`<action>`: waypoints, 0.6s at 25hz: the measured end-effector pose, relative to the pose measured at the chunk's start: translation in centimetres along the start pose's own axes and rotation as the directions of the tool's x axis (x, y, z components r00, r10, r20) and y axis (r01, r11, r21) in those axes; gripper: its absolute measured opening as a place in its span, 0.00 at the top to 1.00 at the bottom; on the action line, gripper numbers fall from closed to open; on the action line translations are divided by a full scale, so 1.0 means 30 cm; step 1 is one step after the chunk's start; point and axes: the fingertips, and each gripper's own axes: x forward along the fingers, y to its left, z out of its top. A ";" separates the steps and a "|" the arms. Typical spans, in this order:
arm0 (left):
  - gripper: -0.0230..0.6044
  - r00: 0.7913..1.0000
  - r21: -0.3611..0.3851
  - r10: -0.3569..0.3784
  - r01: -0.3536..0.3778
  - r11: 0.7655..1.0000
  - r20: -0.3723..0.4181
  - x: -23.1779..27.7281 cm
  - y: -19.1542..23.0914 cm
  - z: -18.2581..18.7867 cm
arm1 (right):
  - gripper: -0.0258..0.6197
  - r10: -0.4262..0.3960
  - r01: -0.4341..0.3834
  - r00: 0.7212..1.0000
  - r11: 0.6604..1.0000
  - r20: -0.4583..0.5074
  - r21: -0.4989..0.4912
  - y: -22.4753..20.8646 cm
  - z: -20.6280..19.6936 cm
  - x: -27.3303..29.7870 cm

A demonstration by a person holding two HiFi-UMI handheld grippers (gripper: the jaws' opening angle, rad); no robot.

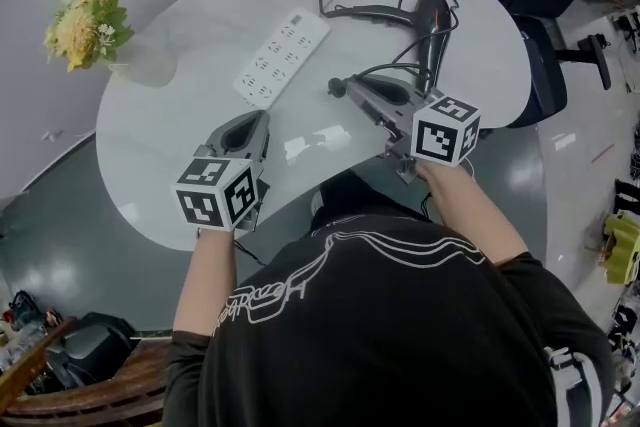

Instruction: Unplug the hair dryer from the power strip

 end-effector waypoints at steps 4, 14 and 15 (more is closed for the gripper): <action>0.96 0.996 -0.061 -0.058 0.063 0.996 0.075 -0.085 -0.076 0.018 | 0.91 0.015 -0.014 0.999 0.999 0.029 -0.032 0.081 0.014 -0.082; 0.96 0.972 0.019 -0.126 0.124 0.992 0.198 -0.271 -0.263 0.095 | 0.91 0.051 -0.041 0.989 0.996 0.136 -0.073 0.259 0.068 -0.250; 0.96 0.970 0.028 -0.134 0.131 0.991 0.205 -0.282 -0.281 0.100 | 0.91 0.050 -0.039 0.988 0.996 0.145 -0.077 0.271 0.073 -0.263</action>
